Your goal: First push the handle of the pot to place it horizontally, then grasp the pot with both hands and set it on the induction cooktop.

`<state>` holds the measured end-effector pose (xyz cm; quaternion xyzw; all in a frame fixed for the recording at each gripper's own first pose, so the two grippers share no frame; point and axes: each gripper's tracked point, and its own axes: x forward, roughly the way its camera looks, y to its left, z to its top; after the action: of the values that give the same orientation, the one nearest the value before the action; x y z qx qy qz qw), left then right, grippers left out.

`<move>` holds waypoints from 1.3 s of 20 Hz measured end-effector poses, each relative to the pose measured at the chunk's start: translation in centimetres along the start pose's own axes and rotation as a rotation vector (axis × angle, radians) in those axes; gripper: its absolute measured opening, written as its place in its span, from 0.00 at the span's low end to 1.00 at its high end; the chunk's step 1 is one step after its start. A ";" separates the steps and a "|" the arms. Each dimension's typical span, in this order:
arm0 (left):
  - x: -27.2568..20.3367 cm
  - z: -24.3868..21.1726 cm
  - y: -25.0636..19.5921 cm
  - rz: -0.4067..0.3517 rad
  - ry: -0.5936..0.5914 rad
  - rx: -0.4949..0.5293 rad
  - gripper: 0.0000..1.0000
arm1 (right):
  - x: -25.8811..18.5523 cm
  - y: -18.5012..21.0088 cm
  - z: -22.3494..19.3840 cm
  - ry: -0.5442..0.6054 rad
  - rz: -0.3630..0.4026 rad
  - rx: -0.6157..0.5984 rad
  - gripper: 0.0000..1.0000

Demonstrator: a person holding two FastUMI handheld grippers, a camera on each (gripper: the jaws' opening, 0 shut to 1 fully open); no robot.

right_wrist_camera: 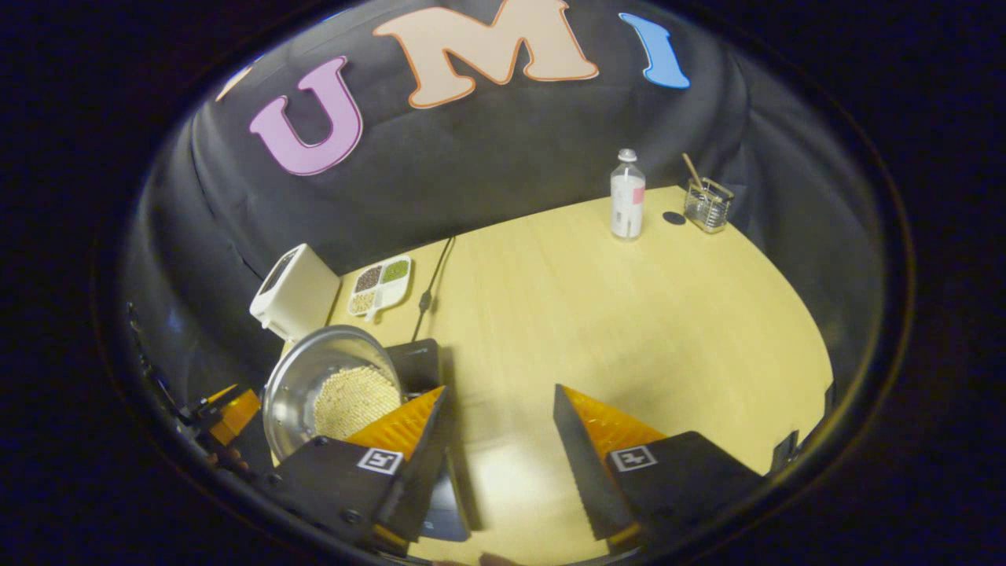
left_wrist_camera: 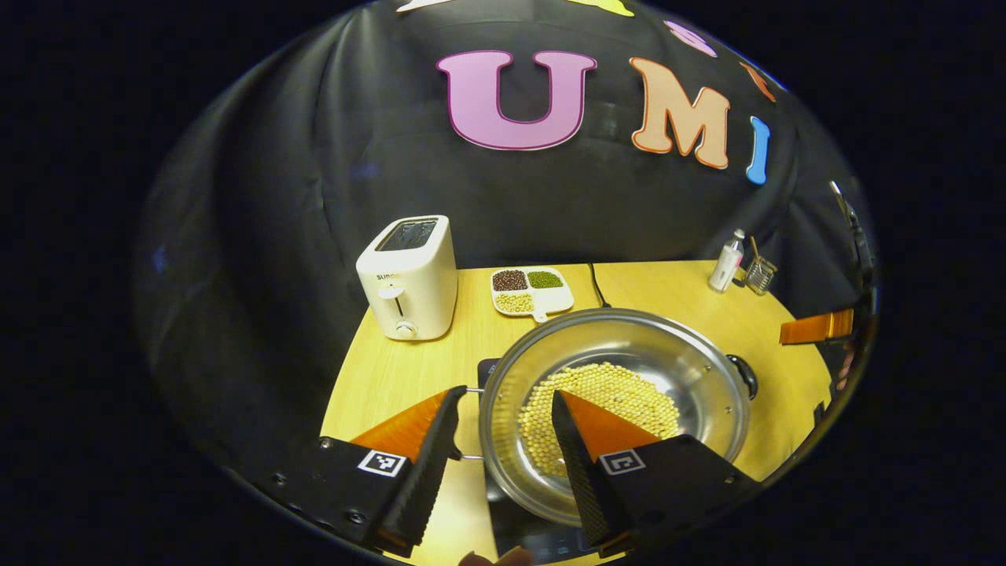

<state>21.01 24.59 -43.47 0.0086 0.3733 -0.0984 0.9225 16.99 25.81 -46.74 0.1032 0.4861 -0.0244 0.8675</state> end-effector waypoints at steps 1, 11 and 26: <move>-0.7 -0.2 -1.0 0.011 -0.003 -0.028 0.75 | -0.5 -0.8 0.1 -0.004 0.011 -0.017 0.81; -8.8 0.0 -11.8 0.124 -0.127 -0.112 0.87 | -6.5 -9.3 1.5 -0.122 0.126 -0.193 0.97; -22.7 12.9 -21.0 0.131 -0.574 0.000 0.90 | -23.0 -11.4 10.6 -0.623 0.257 -0.133 0.93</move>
<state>9.99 6.86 -17.28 0.0046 0.0958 -0.0369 0.9947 12.13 11.18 -23.61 0.0947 0.1816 0.0867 0.9750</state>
